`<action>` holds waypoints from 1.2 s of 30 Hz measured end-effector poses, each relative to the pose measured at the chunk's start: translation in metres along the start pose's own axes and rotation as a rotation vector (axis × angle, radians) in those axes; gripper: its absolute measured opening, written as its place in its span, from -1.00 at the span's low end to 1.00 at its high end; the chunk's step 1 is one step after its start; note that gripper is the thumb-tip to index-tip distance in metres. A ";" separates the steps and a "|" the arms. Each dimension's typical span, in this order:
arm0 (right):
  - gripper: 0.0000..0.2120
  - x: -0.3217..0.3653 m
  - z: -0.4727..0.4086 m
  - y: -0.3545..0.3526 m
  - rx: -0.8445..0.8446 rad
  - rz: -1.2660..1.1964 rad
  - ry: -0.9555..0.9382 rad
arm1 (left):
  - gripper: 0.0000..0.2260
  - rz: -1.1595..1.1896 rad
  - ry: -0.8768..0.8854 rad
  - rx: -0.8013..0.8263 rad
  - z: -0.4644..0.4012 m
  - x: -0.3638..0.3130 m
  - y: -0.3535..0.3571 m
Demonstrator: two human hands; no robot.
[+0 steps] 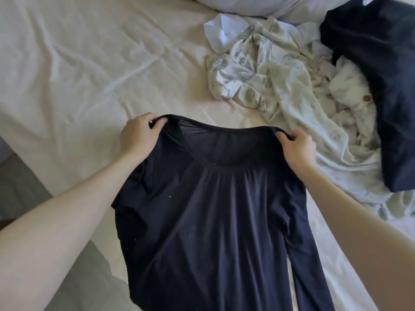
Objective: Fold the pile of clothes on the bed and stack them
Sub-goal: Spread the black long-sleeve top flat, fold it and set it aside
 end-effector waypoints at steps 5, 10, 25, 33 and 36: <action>-0.64 0.003 0.010 0.022 -0.023 0.173 -0.038 | -0.63 0.246 -0.046 0.189 -0.001 0.019 0.032; -0.60 0.046 0.109 0.085 0.087 0.280 -0.522 | -0.79 0.299 -0.187 0.177 0.046 0.096 0.018; -0.44 0.021 0.183 0.213 0.468 0.628 -0.630 | -0.86 0.637 -0.337 0.250 0.071 0.160 -0.016; -0.42 0.017 0.180 0.218 0.499 0.660 -0.596 | -0.88 0.458 -0.269 0.200 0.055 0.168 -0.030; -0.42 0.018 0.180 0.217 0.512 0.675 -0.581 | -0.75 0.531 -0.425 0.296 0.104 0.195 -0.008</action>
Point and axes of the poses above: each hand's wrist, its own z-axis away from the middle knuckle, its own y-axis out of the palm, x = y × z, the point moved 10 cm from there along -z, towards the middle knuckle, and after that the axes turned 11 degrees about -z, right-handed, at the moved point
